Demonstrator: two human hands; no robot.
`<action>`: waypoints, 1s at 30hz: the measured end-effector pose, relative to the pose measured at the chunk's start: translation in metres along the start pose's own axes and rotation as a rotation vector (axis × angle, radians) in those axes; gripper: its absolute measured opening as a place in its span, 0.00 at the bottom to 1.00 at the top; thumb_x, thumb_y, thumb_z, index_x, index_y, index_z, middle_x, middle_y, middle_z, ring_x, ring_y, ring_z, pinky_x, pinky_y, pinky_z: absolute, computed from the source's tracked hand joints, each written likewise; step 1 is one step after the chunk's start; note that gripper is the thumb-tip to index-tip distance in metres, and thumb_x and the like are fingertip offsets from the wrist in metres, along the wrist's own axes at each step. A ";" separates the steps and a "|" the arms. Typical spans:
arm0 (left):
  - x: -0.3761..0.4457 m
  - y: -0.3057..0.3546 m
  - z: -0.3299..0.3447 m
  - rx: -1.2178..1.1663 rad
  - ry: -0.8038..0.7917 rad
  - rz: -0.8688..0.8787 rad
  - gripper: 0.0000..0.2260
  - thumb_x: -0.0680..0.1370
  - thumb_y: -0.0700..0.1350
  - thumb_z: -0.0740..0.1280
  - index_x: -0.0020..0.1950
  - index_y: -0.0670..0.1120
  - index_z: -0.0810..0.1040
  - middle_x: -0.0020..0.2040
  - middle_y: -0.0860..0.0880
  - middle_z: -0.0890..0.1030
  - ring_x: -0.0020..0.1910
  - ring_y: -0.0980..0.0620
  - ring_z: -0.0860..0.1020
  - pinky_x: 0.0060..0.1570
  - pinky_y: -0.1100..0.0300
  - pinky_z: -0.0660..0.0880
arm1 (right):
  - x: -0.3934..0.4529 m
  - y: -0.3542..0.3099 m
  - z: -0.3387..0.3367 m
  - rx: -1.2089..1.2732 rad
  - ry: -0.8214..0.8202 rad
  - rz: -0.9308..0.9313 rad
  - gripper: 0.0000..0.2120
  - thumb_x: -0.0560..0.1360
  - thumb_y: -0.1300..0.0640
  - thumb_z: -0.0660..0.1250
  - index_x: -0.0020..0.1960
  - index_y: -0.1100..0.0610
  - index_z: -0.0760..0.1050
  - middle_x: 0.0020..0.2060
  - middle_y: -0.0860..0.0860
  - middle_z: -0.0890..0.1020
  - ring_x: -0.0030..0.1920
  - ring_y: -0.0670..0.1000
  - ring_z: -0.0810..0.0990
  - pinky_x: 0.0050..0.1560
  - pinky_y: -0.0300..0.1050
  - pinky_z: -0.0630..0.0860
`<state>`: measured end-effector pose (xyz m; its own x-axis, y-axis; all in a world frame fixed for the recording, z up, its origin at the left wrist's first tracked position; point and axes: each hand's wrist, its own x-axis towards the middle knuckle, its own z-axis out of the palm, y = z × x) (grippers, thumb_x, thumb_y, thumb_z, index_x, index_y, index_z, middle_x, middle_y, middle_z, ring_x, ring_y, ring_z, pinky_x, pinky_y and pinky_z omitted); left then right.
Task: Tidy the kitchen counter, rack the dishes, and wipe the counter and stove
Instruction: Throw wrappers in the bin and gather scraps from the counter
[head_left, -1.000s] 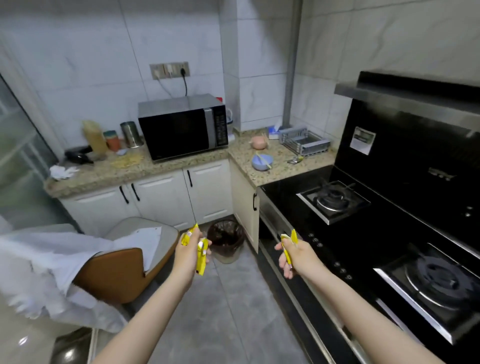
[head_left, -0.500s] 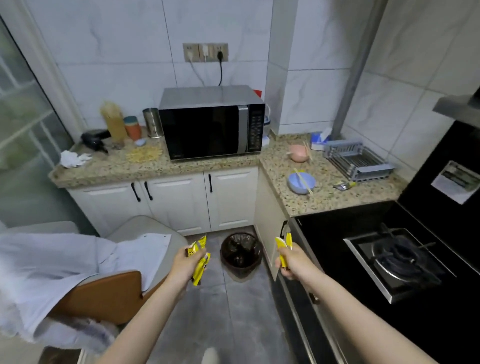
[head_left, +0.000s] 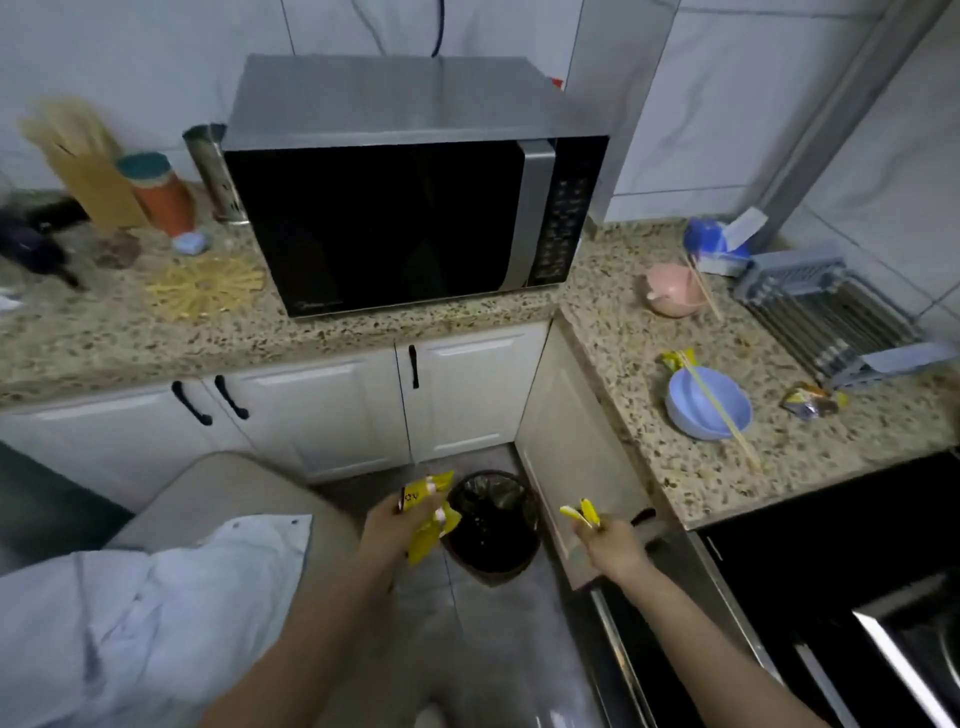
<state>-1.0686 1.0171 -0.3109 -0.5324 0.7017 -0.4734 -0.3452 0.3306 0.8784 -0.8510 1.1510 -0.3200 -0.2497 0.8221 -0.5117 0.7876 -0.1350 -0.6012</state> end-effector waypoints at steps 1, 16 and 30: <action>0.016 0.000 0.002 -0.008 -0.042 -0.046 0.07 0.75 0.41 0.70 0.52 0.44 0.83 0.37 0.37 0.79 0.37 0.47 0.80 0.37 0.61 0.79 | 0.012 0.000 0.002 0.002 -0.003 -0.014 0.14 0.78 0.57 0.65 0.34 0.54 0.72 0.29 0.50 0.74 0.32 0.49 0.71 0.37 0.42 0.66; 0.190 -0.124 0.043 0.114 0.047 -0.516 0.09 0.74 0.40 0.70 0.51 0.36 0.80 0.38 0.43 0.83 0.33 0.48 0.81 0.29 0.61 0.77 | 0.196 0.052 0.067 0.057 -0.090 0.113 0.10 0.78 0.53 0.64 0.41 0.56 0.69 0.34 0.50 0.75 0.41 0.52 0.74 0.39 0.42 0.66; 0.300 -0.215 0.090 0.225 0.074 -0.601 0.22 0.73 0.49 0.72 0.65 0.42 0.74 0.59 0.47 0.76 0.53 0.51 0.77 0.47 0.70 0.73 | 0.298 0.111 0.140 0.106 -0.160 0.136 0.10 0.75 0.56 0.67 0.53 0.53 0.67 0.42 0.48 0.75 0.43 0.47 0.76 0.36 0.35 0.69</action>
<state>-1.0842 1.2136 -0.6358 -0.3520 0.3103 -0.8831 -0.4334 0.7822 0.4476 -0.9169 1.3034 -0.6244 -0.2379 0.6954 -0.6780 0.7588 -0.3026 -0.5767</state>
